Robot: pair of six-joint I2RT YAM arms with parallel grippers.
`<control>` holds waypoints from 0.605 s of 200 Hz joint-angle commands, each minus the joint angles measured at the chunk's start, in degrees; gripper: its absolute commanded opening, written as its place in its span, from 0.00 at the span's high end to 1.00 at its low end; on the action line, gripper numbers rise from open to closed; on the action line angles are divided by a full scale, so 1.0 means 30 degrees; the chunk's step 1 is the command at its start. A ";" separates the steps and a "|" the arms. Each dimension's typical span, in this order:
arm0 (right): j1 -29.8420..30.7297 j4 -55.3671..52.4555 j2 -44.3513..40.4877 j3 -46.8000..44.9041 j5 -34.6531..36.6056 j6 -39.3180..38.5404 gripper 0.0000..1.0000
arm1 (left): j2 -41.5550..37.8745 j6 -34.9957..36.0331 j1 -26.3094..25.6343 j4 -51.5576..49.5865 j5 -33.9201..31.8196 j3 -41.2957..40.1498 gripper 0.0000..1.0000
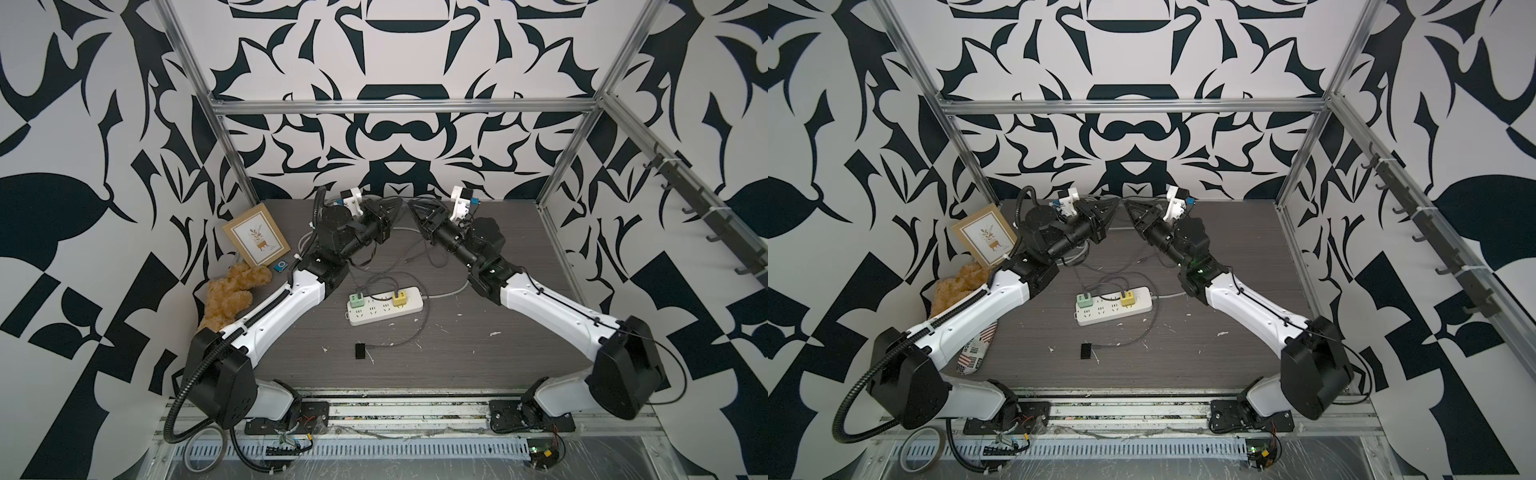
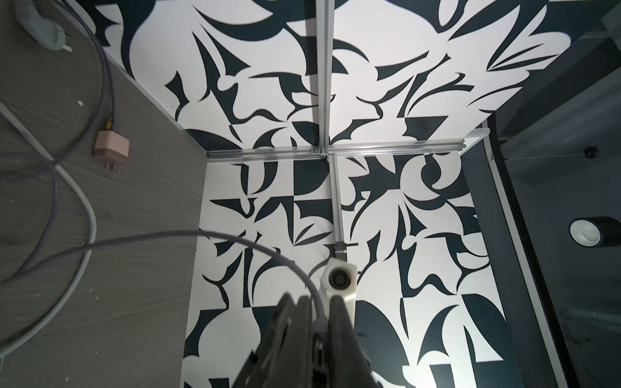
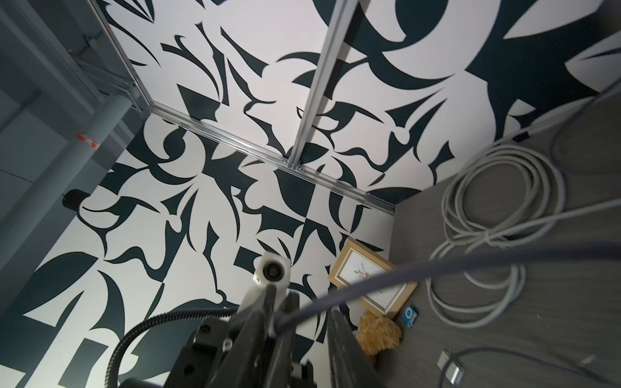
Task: Charge mp3
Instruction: Pick up the charging cable from the center of the board.
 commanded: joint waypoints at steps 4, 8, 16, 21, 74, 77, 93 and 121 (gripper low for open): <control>-0.0236 -0.3120 -0.2414 -0.0920 -0.0400 0.3385 0.61 | -0.0498 0.1294 0.0674 0.0888 0.1486 -0.0046 1.00; -0.0244 -0.2901 -0.2449 -0.1060 -0.0455 0.3826 0.62 | -0.0463 0.1492 0.0675 0.0950 0.1628 0.0015 1.00; -0.0228 -0.1934 -0.2279 -0.1316 -0.0559 0.4741 0.62 | -0.0322 0.1717 0.0675 0.1043 0.1913 0.0186 1.00; -0.0221 -0.1341 -0.2034 -0.1318 -0.0718 0.5249 0.62 | -0.0216 0.1788 0.0675 0.1137 0.2046 0.0279 1.00; -0.0188 0.2064 0.1194 0.0774 -0.1535 0.7501 0.65 | 0.0395 0.2195 0.0460 0.1893 0.2779 0.0250 1.00; -0.0176 0.2129 0.1265 0.0836 -0.1542 0.7518 0.65 | 0.0388 0.2225 0.0417 0.1901 0.2780 0.0219 1.00; -0.0191 0.2242 0.1609 0.1276 -0.1495 0.7494 0.66 | 0.0308 0.2311 0.0332 0.1861 0.2737 -0.0056 1.00; -0.0153 0.2707 0.1933 0.1412 -0.1683 0.7726 0.68 | 0.0103 0.2515 0.0301 0.1943 0.2450 -0.0588 1.00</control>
